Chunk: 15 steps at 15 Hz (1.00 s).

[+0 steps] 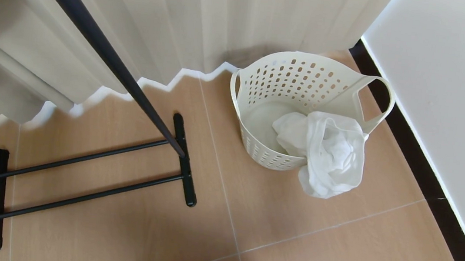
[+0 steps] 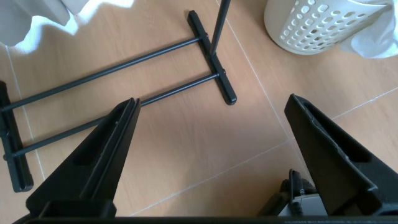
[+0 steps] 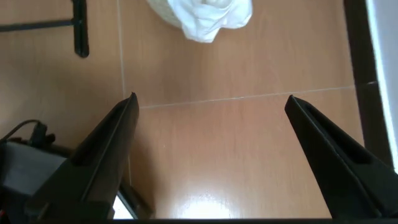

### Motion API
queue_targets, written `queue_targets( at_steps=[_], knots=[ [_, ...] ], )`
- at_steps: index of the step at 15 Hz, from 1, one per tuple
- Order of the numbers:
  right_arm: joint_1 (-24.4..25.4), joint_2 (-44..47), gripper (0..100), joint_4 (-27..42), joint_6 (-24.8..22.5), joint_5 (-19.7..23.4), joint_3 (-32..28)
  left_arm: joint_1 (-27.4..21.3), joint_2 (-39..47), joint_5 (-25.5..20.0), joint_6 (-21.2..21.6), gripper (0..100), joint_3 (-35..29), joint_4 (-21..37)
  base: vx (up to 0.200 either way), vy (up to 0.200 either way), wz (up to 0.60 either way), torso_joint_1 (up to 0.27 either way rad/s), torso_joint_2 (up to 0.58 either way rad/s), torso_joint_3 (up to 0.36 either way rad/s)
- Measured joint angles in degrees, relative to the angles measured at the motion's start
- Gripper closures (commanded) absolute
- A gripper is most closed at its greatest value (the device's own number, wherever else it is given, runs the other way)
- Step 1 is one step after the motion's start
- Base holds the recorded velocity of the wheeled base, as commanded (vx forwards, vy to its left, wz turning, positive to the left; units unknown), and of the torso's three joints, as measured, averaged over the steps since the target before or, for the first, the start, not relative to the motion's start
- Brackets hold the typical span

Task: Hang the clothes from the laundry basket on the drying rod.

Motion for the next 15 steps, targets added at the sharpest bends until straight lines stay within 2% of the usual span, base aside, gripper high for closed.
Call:
queue_targets(
  at_steps=[5,11,15],
  knots=[
    [1.30,22.80,0,-0.49,-23.04,0.00,-15.31,0.09,0.00,0.20,-0.13,0,0.00,0.00,0.000,0.000,0.00,0.000,0.00,0.000],
    [-2.17,39.45,0,-0.51,-38.29,-3.21,-24.58,0.09,0.02,0.26,-0.21,0,0.00,0.02,0.000,0.000,0.00,0.000,0.00,0.000],
    [-4.02,50.41,0,-0.55,-41.55,-5.08,-33.46,0.09,0.05,0.41,-0.33,0,0.00,0.02,0.000,0.000,0.00,0.000,0.00,0.000]
  ],
)
